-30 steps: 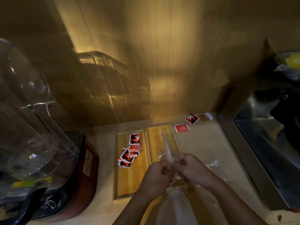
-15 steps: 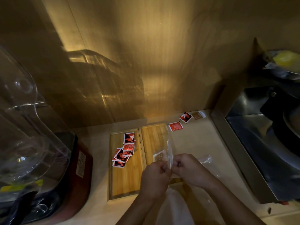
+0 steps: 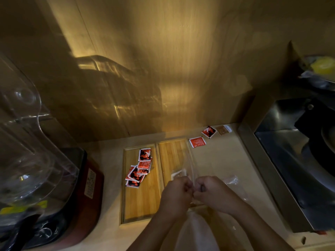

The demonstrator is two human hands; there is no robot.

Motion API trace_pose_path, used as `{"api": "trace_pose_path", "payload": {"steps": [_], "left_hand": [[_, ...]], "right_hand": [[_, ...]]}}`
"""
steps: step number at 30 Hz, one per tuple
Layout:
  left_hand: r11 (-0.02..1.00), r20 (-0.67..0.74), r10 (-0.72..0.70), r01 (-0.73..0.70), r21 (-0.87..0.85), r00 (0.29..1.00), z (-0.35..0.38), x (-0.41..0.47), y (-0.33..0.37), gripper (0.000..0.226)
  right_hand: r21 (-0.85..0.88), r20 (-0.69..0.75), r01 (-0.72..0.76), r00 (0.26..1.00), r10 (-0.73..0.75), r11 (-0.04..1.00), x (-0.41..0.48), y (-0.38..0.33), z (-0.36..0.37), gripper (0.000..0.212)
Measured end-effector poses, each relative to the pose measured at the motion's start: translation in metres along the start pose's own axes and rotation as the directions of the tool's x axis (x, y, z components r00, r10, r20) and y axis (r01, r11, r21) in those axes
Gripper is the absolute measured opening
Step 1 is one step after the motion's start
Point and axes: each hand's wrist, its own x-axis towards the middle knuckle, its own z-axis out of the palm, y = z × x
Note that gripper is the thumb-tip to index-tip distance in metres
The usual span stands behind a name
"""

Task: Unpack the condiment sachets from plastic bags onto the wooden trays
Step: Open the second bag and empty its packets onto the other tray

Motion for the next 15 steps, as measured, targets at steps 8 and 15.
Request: {"api": "trace_pose_path", "payload": {"steps": [8,15], "left_hand": [[0.97,-0.148,0.034,0.003,0.241,0.988,-0.007,-0.002,0.009,0.024],[0.974,-0.276,-0.073,0.128,0.185,0.958,-0.022,-0.003,0.006,0.004]], "right_hand": [[-0.294,-0.132,0.067,0.985,-0.11,0.954,0.002,-0.013,-0.001,0.023],[-0.247,-0.201,-0.125,0.977,0.076,0.961,0.005,-0.015,-0.008,0.035]]}}
